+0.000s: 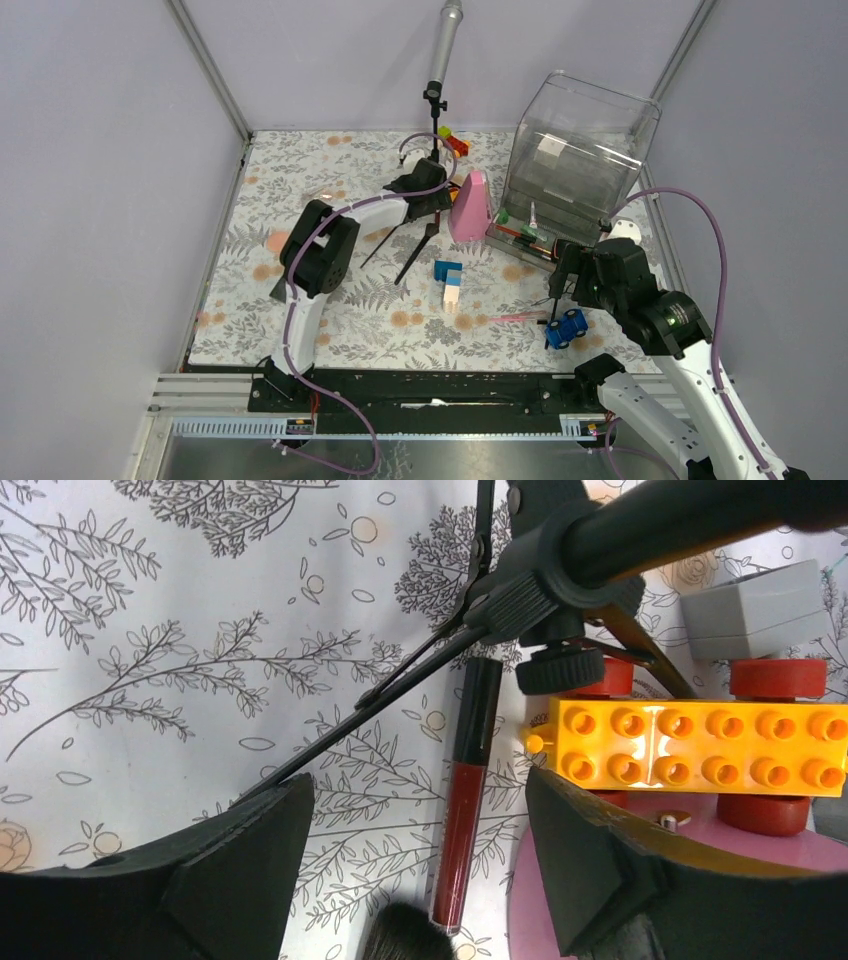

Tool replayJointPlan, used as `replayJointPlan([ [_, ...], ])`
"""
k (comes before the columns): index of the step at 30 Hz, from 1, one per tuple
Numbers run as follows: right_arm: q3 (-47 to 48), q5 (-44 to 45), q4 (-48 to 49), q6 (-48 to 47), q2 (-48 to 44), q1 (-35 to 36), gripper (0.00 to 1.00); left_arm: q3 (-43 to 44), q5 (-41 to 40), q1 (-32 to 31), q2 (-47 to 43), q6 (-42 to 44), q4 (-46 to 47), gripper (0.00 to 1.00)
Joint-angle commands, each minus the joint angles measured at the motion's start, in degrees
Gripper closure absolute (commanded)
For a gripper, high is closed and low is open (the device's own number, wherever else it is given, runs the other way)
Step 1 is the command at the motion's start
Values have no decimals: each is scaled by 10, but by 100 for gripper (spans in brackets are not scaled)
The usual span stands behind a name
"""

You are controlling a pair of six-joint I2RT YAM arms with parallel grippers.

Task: Organize the makeup
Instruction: Pick up the makeup from the center of the board.

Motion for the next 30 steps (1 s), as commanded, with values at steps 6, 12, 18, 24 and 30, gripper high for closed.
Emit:
replayJointPlan([
  [6, -4, -10, 17, -10, 3, -1, 1, 38, -3, -15, 33, 31, -37, 35],
  [12, -5, -10, 18, -10, 4, -1, 1, 38, -5, -14, 37, 48, -42, 51],
  [18, -6, -9, 17, -9, 2, -1, 1, 17, -28, -14, 31, 54, -54, 61],
  [24, -6, -10, 19, -9, 2, -1, 1, -8, -45, -14, 22, 70, -59, 60],
  [30, -7, -10, 20, -9, 0, -1, 1, -36, -77, -14, 7, 80, -71, 71],
])
